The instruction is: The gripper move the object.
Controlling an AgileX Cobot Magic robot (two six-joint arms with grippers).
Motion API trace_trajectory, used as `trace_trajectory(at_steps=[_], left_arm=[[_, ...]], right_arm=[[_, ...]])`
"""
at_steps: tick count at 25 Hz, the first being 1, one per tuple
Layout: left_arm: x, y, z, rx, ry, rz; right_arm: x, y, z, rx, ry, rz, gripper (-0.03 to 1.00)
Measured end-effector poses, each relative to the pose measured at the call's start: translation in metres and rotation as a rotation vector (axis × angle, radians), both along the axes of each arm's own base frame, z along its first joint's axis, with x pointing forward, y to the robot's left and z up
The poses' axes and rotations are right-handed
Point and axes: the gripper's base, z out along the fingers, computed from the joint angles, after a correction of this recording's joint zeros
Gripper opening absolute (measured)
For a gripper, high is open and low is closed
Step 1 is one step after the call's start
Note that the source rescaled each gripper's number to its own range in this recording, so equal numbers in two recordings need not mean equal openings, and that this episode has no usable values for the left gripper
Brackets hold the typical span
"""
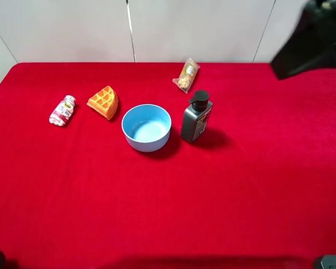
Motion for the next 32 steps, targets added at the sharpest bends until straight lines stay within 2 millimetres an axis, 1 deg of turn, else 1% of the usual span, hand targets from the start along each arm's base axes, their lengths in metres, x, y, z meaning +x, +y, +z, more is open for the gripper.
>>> trace_trajectory(at_steps=[5,7,12,15,17,22,27,32], left_arm=[[0.0,0.0,0.0,0.0,0.0,0.0],[0.0,0.0,0.0,0.0,0.0,0.0],[0.0,0.0,0.0,0.0,0.0,0.0],[0.0,0.0,0.0,0.0,0.0,0.0],[0.0,0.0,0.0,0.0,0.0,0.0],[0.0,0.0,0.0,0.0,0.0,0.0],[0.0,0.0,0.0,0.0,0.0,0.0],[0.0,0.0,0.0,0.0,0.0,0.0]], right_arm=[[-0.02,-0.025,-0.005,0.012,-0.044,-0.052,1.0],[-0.026,-0.037,-0.011,0.017,-0.042,-0.102,1.0],[-0.039,-0.08,-0.029,0.04,-0.047,-0.345,1.0],[-0.057,-0.104,-0.038,0.053,-0.08,-0.495,1.0],[-0.072,-0.113,-0.044,0.064,-0.115,-0.546,1.0],[-0.109,-0.123,-0.053,0.091,-0.237,-0.625,1.0],[-0.142,-0.124,-0.058,0.092,-0.395,-0.652,1.0],[-0.164,-0.123,-0.056,0.116,-0.613,-0.636,1.0]])
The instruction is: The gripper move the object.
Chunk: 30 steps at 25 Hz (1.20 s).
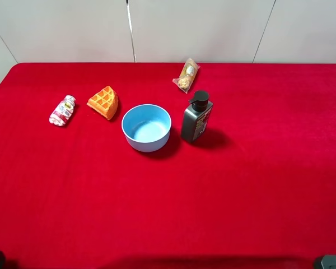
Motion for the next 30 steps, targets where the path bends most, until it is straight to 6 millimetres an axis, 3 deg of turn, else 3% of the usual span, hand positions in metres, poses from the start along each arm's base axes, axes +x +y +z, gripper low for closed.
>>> trace_trajectory(at_steps=[3,11,30], left_arm=[[0.0,0.0,0.0,0.0,0.0,0.0],[0.0,0.0,0.0,0.0,0.0,0.0],[0.0,0.0,0.0,0.0,0.0,0.0]], right_arm=[[-0.004,0.001,-0.009,-0.001,-0.052,0.005,1.0],[0.017,0.006,-0.045,0.06,0.03,0.052,1.0],[0.018,0.006,-0.044,0.046,0.016,0.068,1.0]])
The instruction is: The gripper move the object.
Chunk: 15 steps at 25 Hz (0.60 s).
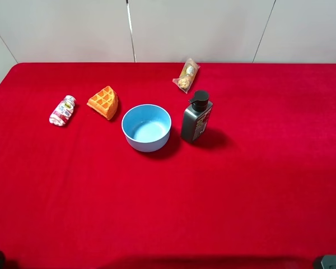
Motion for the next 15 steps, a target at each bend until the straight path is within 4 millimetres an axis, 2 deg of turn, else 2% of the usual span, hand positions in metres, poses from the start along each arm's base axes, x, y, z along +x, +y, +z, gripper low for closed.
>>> trace_trajectory(at_steps=[15], left_arm=[[0.0,0.0,0.0,0.0,0.0,0.0]], right_arm=[[0.0,-0.0001,0.0001,-0.001,-0.001,-0.001,1.0]])
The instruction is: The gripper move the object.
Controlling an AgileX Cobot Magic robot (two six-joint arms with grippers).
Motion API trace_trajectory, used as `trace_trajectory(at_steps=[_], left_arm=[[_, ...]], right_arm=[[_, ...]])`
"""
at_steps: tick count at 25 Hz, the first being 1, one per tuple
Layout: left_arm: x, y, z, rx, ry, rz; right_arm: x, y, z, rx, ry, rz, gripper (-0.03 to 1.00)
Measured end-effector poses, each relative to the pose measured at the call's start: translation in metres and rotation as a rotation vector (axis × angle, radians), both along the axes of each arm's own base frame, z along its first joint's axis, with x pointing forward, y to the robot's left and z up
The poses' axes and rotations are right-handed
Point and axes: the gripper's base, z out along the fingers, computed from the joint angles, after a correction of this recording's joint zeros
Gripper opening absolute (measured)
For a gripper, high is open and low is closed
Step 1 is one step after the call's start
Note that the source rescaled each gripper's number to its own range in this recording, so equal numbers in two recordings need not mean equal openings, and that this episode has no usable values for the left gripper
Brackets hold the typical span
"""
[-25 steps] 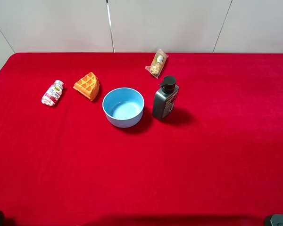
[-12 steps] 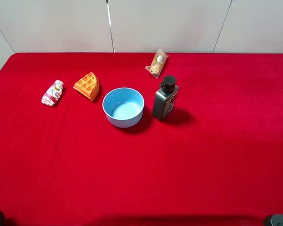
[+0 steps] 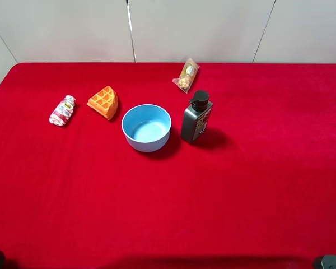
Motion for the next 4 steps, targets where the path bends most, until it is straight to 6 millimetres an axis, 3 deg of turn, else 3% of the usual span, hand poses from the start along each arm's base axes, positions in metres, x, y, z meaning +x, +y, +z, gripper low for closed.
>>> trace_trajectory(at_steps=[4], left_arm=[[0.0,0.0,0.0,0.0,0.0,0.0]], right_arm=[[0.0,0.0,0.0,0.0,0.0,0.0,1.0]])
